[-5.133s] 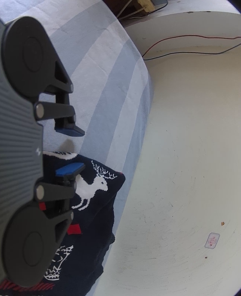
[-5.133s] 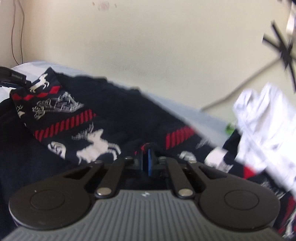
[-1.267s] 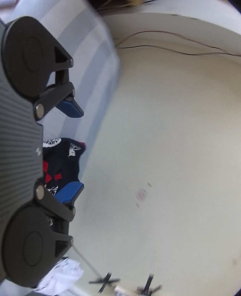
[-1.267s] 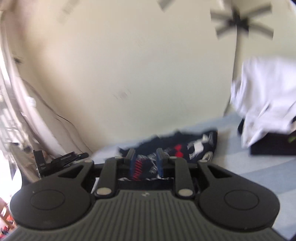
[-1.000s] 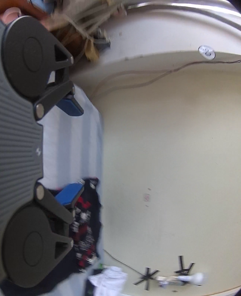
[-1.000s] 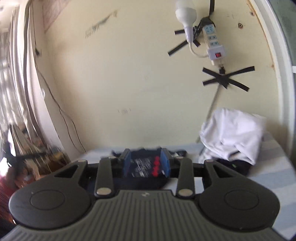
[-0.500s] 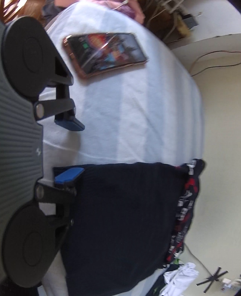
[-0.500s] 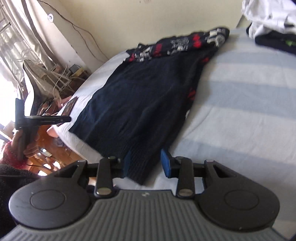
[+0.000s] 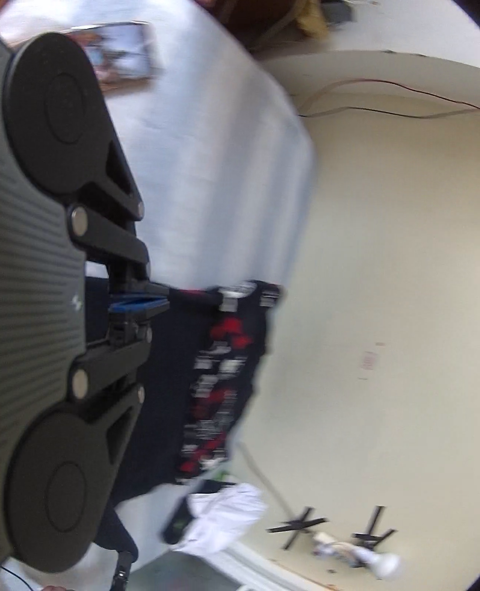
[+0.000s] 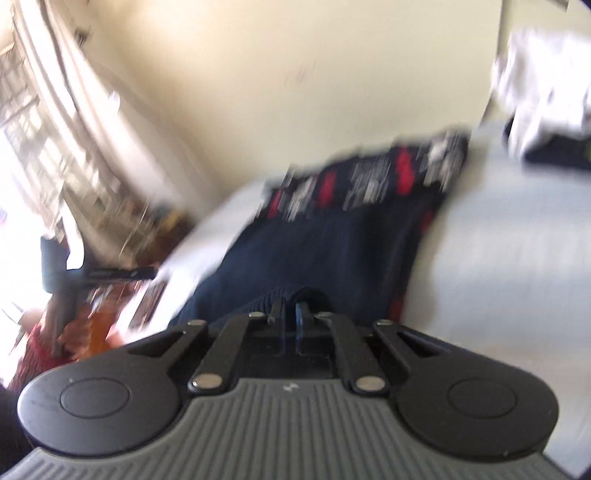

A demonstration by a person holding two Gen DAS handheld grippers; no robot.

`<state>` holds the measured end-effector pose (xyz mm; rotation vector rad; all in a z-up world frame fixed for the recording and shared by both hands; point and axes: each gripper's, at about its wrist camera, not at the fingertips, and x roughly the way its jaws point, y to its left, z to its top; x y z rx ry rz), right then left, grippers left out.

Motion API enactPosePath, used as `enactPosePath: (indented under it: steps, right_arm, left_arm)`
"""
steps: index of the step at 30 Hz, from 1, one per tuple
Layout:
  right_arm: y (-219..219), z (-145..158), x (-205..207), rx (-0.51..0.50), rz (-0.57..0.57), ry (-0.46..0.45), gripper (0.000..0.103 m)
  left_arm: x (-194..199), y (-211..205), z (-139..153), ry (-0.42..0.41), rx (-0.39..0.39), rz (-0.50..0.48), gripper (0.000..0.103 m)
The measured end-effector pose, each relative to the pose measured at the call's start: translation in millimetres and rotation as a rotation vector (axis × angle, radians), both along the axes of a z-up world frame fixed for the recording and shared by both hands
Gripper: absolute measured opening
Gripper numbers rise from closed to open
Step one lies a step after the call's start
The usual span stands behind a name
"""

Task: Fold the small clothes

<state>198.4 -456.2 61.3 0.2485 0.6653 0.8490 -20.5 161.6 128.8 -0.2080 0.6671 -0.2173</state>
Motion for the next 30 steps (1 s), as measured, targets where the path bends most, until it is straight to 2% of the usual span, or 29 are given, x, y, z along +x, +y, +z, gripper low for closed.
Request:
enactPosePath:
  steps: [2,5,8,10,11,12,13,15,16,20,23,25,27,29,30]
  right_arm:
    - [5.2,11.6,29.1,0.007,-0.072,-0.046,0.008]
    - [15.4,13.7,81.8,0.035,-0.190,-0.036,0.008]
    - [35.6,-8.3,131.3,-0.080,-0.328,-0.017,0.012]
    - [43.9,-29.0,151.0,-0.181,-0.355,0.023,0.017]
    - [41.8,-35.7,153.8,-0.185,-0.348,0.040,0.018]
    - [37.9,-38.3,151.4,-0.157,-0.333,0.045,0.021]
    - [33.2,-38.2,145.9,-0.128,-0.323,0.040,0.024]
    - [23.4,-33.3,130.6,-0.096,-0.320,0.003,0.039]
    - [19.3,-30.6,123.2,-0.089,-0.325,-0.019,0.041]
    - [-4.1,-24.1,106.5,-0.065,-0.351,-0.019,0.042]
    - [-5.0,-32.1,104.4,-0.044,-0.367,0.020,0.043]
    - [-5.0,-34.2,99.5,-0.033,-0.379,0.034,0.043]
    - [-7.8,-37.5,96.1,-0.012,-0.389,0.054,0.043]
    - [-6.9,-42.0,93.2,0.007,-0.402,0.074,0.043]
    - [-6.7,-43.8,91.4,0.015,-0.409,0.084,0.043]
  left_arm:
    - [29.1,-6.9,10.5,-0.027,0.022,0.037,0.002]
    - [49.9,-15.8,9.8,0.000,0.032,0.027,0.005]
    - [41.0,-18.5,-7.7,0.048,0.073,0.007,0.017]
    - [24.3,-13.3,-25.9,0.097,0.069,-0.006,0.024]
    - [15.4,-10.6,-32.9,0.111,0.070,-0.018,0.024]
    - [4.6,-9.0,-38.6,0.105,0.096,-0.019,0.025]
    - [-5.5,-10.8,-42.2,0.082,0.156,-0.006,0.029]
    - [-25.1,-21.9,-48.2,0.007,0.319,0.011,0.039]
    - [-34.1,-31.4,-52.4,-0.038,0.403,-0.009,0.042]
    - [-67.6,-77.8,-72.3,-0.209,0.709,-0.233,0.051]
    - [-85.9,-109.7,-87.8,-0.327,0.871,-0.440,0.058]
    - [-87.4,-126.2,-92.9,-0.368,0.919,-0.544,0.059]
    - [-80.1,-139.1,-93.6,-0.398,0.938,-0.604,0.063]
    - [-67.2,-151.0,-91.1,-0.403,0.923,-0.655,0.068]
    - [-58.9,-156.3,-89.2,-0.389,0.904,-0.687,0.076]
